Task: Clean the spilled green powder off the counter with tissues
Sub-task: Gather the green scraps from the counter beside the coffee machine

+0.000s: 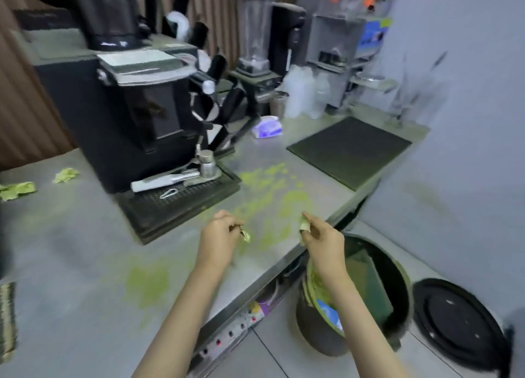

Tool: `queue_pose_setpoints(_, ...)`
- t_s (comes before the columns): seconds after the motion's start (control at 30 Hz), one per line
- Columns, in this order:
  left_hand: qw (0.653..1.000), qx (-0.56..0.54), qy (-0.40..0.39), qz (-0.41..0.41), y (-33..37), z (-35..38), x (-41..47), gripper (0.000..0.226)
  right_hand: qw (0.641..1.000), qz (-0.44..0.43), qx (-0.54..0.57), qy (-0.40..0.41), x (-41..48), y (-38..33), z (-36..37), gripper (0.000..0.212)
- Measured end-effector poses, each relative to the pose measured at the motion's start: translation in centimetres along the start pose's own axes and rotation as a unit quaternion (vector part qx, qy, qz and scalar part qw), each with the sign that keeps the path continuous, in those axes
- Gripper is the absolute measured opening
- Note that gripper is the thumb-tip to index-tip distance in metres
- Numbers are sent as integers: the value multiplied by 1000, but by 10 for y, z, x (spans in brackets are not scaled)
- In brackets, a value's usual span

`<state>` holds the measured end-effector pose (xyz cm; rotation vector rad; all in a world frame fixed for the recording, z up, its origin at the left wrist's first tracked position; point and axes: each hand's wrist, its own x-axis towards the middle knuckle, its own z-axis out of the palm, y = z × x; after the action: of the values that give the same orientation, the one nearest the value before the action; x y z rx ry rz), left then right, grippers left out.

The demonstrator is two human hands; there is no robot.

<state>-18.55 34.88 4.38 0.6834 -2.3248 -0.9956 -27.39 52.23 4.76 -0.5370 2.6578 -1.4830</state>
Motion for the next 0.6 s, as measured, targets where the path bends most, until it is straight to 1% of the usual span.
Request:
queue_pose_setpoints(0.1, 999, -17, -25, 12, 37, 46, -5, 21, 998, 40, 19, 32, 7, 41, -50, 42)
queue_pose_setpoints(0.23, 998, -27, -46, 30, 79, 116, -21, 20, 992, 85, 34, 87, 14, 108, -120, 37)
queue_pose_setpoints(0.33, 997, -44, -67, 13, 104, 172, -35, 22, 987, 115, 19, 113, 20, 157, -164, 35)
queue_pose_setpoints(0.47, 994, -48, -98, -7, 126, 234, -39, 24, 989, 130, 18, 72, 43, 198, -185, 35)
queue_pose_setpoints(0.53, 993, -31, -110, -14, 134, 257, -34, 23, 991, 127, 23, 36, 60, 209, -182, 36)
queue_pose_setpoints(0.6, 993, -13, -119, -20, 140, 278, -25, 21, 993, 121, -11, -13, 81, 220, -175, 39)
